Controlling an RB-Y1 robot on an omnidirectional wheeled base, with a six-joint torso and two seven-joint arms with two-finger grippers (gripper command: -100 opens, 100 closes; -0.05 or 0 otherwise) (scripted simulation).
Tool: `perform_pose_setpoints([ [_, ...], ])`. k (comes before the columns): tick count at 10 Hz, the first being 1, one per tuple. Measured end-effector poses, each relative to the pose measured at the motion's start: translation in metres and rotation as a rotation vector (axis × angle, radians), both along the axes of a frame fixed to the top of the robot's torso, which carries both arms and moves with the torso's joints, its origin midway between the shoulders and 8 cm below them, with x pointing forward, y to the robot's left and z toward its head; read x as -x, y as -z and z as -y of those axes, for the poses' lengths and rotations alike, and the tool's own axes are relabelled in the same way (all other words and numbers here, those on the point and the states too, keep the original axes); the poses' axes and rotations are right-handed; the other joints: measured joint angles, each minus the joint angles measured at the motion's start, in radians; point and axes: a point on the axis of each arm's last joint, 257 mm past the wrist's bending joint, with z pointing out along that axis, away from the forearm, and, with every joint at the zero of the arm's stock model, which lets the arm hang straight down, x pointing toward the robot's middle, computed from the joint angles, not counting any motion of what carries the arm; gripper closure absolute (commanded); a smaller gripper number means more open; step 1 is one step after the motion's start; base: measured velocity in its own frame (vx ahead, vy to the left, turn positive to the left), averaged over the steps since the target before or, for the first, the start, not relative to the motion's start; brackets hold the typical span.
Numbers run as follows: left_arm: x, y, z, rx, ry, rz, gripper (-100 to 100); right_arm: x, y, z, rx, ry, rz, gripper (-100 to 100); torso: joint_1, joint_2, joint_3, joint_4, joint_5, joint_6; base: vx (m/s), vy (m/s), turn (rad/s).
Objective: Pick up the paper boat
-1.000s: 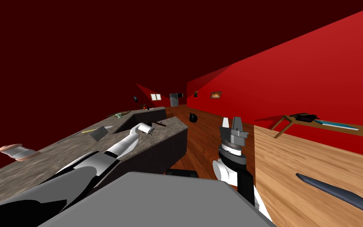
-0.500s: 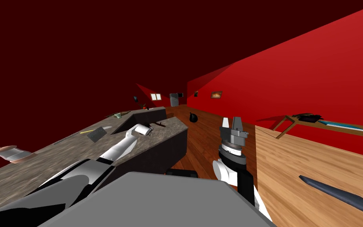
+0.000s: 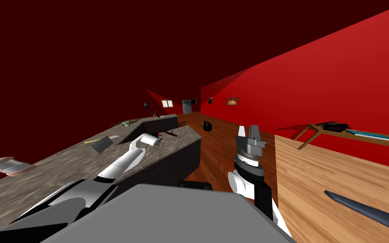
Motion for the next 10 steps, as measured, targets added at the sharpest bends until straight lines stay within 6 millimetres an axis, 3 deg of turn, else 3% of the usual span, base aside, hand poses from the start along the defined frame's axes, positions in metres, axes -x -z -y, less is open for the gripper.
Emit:
perform_pose_setpoints([
  [3,0.023,-0.009,-0.022,-0.03,-0.035,-0.006,100,0.0,0.0,0.0,0.0,0.0,0.0,0,0.001,-0.001,-0.001,0.0,0.0,-0.001,0.042,-0.004,0.016],
  [5,0.02,-0.019,-0.015,-0.032,-0.017,0.023,100,0.0,0.0,0.0,0.0,0.0,0.0,0,0.0,0.001,0.001,0.0,0.0,0.0,0.024,0.0,-0.01],
  [7,0.044,-0.028,-0.036,-0.066,-0.052,0.011,100,0.0,0.0,0.0,0.0,0.0,0.0,0,0.0,-0.001,0.0,0.0,-0.001,-0.002,0.058,-0.018,0.034],
  [9,0.045,-0.04,-0.034,-0.075,-0.045,0.036,100,0.0,0.0,0.0,0.0,0.0,0.0,0,-0.001,0.001,0.001,0.0,-0.001,0.0,0.0,0.0,0.0],
  [10,0.044,-0.041,-0.033,-0.075,-0.043,0.04,0,0.0,0.0,0.0,0.0,0.0,0.0,0,0.0,0.001,0.001,0.0,0.0,0.0,0.0,0.0,0.0],
])
